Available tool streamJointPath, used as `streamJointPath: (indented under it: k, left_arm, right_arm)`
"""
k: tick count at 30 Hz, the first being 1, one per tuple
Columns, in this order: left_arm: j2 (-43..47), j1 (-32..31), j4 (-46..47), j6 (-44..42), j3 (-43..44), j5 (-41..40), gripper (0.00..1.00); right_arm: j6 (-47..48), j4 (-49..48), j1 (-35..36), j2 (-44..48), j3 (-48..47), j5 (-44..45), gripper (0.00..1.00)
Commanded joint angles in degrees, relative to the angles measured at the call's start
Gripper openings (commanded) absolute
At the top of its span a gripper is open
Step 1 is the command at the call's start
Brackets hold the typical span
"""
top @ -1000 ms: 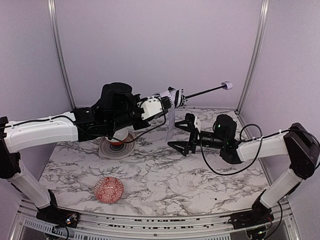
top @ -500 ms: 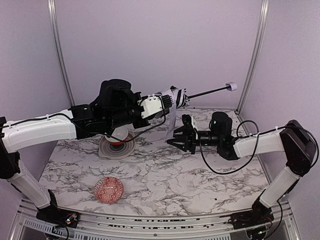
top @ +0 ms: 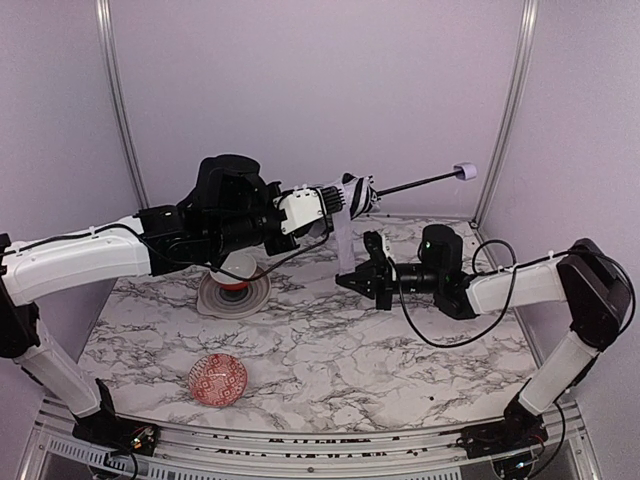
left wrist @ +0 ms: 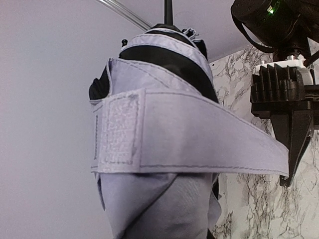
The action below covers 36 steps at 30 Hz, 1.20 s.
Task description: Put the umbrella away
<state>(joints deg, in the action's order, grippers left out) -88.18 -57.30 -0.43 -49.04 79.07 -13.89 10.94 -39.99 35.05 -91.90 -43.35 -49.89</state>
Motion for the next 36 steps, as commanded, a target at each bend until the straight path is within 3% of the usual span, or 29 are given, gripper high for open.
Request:
streamJointPath:
  k: [1, 7, 12, 15, 17, 20, 23, 28, 30, 33, 36]
  left_arm:
    - [4.5, 0.5, 1.2, 4.4, 4.4, 6.9, 0.0]
    - [6.2, 0.5, -0.9, 10.1, 5.3, 19.5, 0.0]
    - [8.0, 0.4, -6.7, 10.0, 5.1, 33.6, 0.0]
    - [7.6, 0.4, -13.4, 5.9, 4.6, 44.2, 0.0]
    - [4.9, 0.6, -22.5, 1.9, 7.0, 48.3, 0.0]
    - [0.0, 0.8, -34.4, 0.4, 8.6, 51.2, 0.0]
    - [-0.5, 3.1, -35.0, 0.9, 3.7, 52.1, 0.0]
    - [-2.4, 6.9, -41.5, -5.1, 0.7, 63.0, 0.0]
    - [-1.8, 7.6, -39.7, -5.4, 0.5, 65.4, 0.0]
    - [1.5, 7.9, -22.0, 7.9, -3.5, 62.7, 0.0]
    - [4.6, 8.5, -12.2, 12.6, -7.1, 60.6, 0.0]
  right_arm:
    - [-3.5, -4.6, -3.8, -5.2, -0.1, 2.3, 0.0]
    - [-7.5, -9.4, -8.1, -15.0, -8.6, 2.4, 0.0]
    - [-2.3, -3.6, -12.1, -20.8, -21.5, 5.7, 0.0]
    - [1.0, 0.4, -13.7, -23.5, -30.2, 8.3, 0.0]
    - [2.1, -0.8, -14.5, -23.2, -33.1, 7.9, 0.0]
    - [4.9, -2.3, -15.2, -20.0, -34.2, 7.3, 0.0]
    - [8.3, -0.8, -15.2, -15.9, -33.4, 4.2, 0.0]
    - [11.7, -5.7, -14.6, -8.7, -24.4, 2.4, 0.0]
    - [12.1, -6.9, -14.1, -6.5, -21.6, 1.6, 0.0]
    - [10.3, -4.1, -13.7, -4.4, -19.7, -5.7, 0.0]
    - [11.0, 3.1, -14.1, -2.4, -19.4, -14.1, 0.0]
